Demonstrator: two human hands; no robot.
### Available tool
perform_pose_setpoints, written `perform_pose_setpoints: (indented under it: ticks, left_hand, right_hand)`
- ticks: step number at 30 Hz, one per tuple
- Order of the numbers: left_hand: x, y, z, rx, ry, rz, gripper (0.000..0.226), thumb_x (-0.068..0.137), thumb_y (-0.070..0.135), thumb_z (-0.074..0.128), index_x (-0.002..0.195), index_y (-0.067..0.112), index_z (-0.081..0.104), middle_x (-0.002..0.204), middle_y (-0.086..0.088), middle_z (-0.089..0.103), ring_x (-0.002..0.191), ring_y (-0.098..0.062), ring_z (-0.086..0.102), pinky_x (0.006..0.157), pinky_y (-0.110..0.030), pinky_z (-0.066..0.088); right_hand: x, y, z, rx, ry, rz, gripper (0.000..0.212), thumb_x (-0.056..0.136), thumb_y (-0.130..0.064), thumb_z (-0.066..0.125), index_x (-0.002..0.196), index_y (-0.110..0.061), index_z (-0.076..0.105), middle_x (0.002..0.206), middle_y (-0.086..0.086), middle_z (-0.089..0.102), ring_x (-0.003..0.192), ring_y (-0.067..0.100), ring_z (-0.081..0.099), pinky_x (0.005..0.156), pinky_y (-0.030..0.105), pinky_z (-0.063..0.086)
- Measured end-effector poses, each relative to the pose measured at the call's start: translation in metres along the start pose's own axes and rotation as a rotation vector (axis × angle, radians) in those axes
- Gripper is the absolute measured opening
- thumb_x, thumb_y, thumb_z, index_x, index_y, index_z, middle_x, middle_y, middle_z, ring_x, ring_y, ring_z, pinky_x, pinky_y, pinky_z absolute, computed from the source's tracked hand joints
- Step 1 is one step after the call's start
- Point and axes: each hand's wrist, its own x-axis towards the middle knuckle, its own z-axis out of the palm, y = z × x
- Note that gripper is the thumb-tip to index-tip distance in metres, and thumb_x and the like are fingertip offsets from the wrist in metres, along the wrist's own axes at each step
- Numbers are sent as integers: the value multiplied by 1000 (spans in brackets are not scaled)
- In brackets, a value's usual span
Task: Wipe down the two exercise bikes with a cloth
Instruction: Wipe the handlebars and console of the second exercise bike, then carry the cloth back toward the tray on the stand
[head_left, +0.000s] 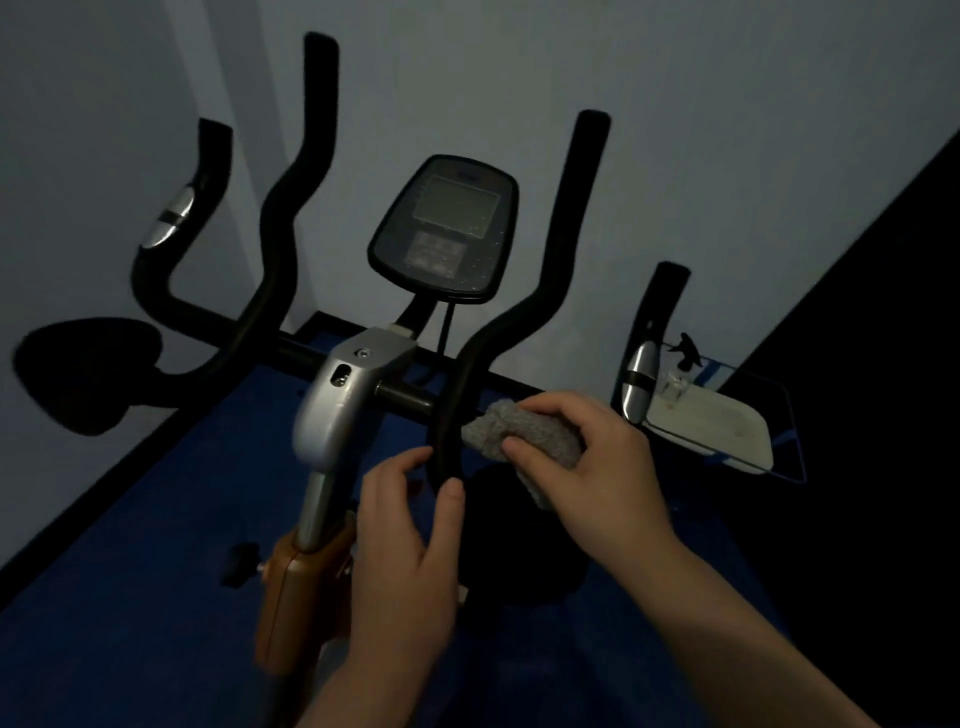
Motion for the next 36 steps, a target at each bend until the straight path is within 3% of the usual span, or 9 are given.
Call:
perform_pose_setpoints:
  ticks: [2, 5, 10, 13, 15, 23, 25, 31, 36]
  left_hand:
    - [-6, 10, -2, 66, 8, 89, 29, 86, 43, 49, 114, 38, 48, 112, 23, 48, 111, -1, 48, 91, -31, 45]
    - [-21, 34, 8, 159, -1, 199, 29, 83, 31, 53, 111, 35, 51, 108, 24, 48, 107, -1, 46, 88, -22, 37]
    - [-69, 76, 49, 194, 28, 298, 27, 82, 27, 54, 109, 28, 56, 107, 15, 53, 104, -4, 45, 92, -29, 34]
    - [-112, 91, 84, 84, -78, 304, 21, 84, 26, 53, 103, 35, 54, 103, 25, 50, 101, 3, 48, 88, -17, 37]
    - [-145, 93, 113, 84, -165, 316, 20, 84, 27, 53, 103, 34, 54, 103, 26, 50, 102, 1, 50, 86, -17, 37]
    - [-238, 64, 200, 178, -512, 202, 26, 89, 18, 59, 106, 35, 51, 106, 19, 51, 103, 1, 52, 80, -13, 38]
    - [-243, 58, 214, 226, -560, 149, 23, 90, 19, 58, 107, 33, 51, 108, 15, 52, 104, -4, 52, 83, -20, 40]
    - [-228, 46, 262, 271, -660, 113, 20, 90, 18, 57, 106, 29, 52, 107, 9, 52, 101, -7, 52, 84, -23, 40]
    - [-188, 40, 313, 277, -726, 100, 19, 91, 20, 56, 110, 23, 56, 108, 7, 53, 97, -7, 53, 82, -23, 40]
  right_hand:
    - [-10, 2, -13, -2, 18, 8, 22, 76, -30, 75, 96, -34, 65, 94, -18, 63, 91, -3, 59, 75, 18, 49]
    - [-34, 10, -38, -8, 59, -1, 22, 75, -30, 75, 94, -36, 64, 94, -20, 62, 90, -5, 57, 75, 14, 48]
    - [-99, 36, -100, -20, 109, 39, 22, 75, -31, 75, 93, -36, 64, 93, -21, 62, 90, -4, 57, 74, 13, 46]
    - [-149, 60, -144, -30, 153, 87, 22, 75, -32, 74, 93, -38, 63, 91, -22, 60, 89, -4, 57, 72, 13, 46]
    - [-184, 80, -170, -56, 180, 137, 21, 75, -33, 74, 92, -39, 62, 90, -22, 59, 88, -5, 56, 71, 12, 46]
    - [-292, 154, -235, -186, 150, 417, 16, 77, -35, 72, 89, -37, 61, 90, -19, 58, 81, -2, 55, 64, 18, 45]
    - [-303, 166, -243, -207, 119, 462, 15, 78, -36, 71, 89, -37, 61, 91, -18, 58, 81, -3, 54, 62, 16, 44]
    - [-298, 205, -248, -177, 98, 576, 15, 80, -36, 69, 92, -33, 62, 95, -16, 58, 84, 2, 56, 71, 28, 52]
    - [-260, 247, -249, -210, 27, 680, 14, 81, -37, 68, 92, -32, 61, 95, -16, 57, 85, 4, 56, 73, 30, 52]
